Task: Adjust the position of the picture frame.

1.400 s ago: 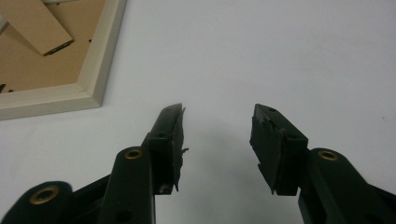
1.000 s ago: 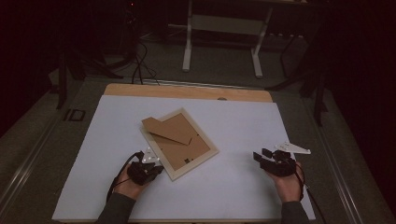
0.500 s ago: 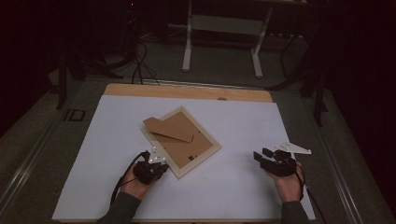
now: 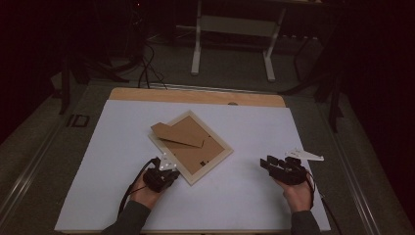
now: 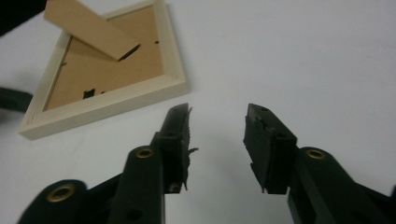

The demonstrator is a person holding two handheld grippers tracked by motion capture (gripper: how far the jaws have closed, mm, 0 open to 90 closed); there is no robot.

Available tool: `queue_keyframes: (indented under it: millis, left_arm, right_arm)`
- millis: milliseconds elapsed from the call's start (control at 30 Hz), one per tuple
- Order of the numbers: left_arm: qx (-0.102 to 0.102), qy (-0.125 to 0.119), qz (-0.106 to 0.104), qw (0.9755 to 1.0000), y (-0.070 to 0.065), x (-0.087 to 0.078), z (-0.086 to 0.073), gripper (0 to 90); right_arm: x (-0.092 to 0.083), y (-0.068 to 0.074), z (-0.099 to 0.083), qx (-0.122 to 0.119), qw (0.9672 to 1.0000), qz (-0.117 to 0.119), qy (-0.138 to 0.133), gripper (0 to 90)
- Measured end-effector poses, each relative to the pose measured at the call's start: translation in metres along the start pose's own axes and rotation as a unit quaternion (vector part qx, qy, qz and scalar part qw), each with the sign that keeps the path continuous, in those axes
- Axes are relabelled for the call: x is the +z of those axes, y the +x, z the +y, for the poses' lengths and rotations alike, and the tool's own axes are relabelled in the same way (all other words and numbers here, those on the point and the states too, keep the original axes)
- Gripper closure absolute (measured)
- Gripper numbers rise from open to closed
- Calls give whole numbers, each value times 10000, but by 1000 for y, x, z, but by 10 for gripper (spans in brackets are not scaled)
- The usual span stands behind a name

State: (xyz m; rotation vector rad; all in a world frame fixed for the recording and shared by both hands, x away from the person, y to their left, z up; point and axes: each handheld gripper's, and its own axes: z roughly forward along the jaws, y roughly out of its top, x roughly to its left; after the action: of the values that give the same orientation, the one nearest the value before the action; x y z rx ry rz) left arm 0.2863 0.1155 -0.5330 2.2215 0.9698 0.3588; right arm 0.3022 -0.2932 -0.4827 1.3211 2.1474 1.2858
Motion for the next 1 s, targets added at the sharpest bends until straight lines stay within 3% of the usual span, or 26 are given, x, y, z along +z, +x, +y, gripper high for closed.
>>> queue_keyframes:
  millis: [100,233,400,633,700,767,833,1000]
  left_arm:
    - [122,56,102,9999,-3,1,3,900]
    - [162,77,81,9998,-5,5,7,900]
    - [232,79,115,9996,-7,7,10,900]
    - [150,100,29,9998,-6,9,12,900]
    - [165,122,37,9998,-7,11,15,900]
    - [181,131,40,9997,-8,12,17,900]
    - [187,132,-13,9997,-11,17,23,900]
    - [181,101,-98,9997,-13,22,27,900]
  right_arm:
    - [7,15,2,-212,9997,125,70,707]
    - [14,24,3,-332,9992,206,110,758]
    - [38,55,5,-611,9969,443,236,860]
    - [51,81,18,-833,9944,640,121,900]
    - [59,91,20,-755,9937,819,86,900]
    - [59,91,20,-755,9937,819,86,900]
    - [72,103,22,-831,9926,868,174,900]
    - [89,115,21,-874,9913,923,329,900]
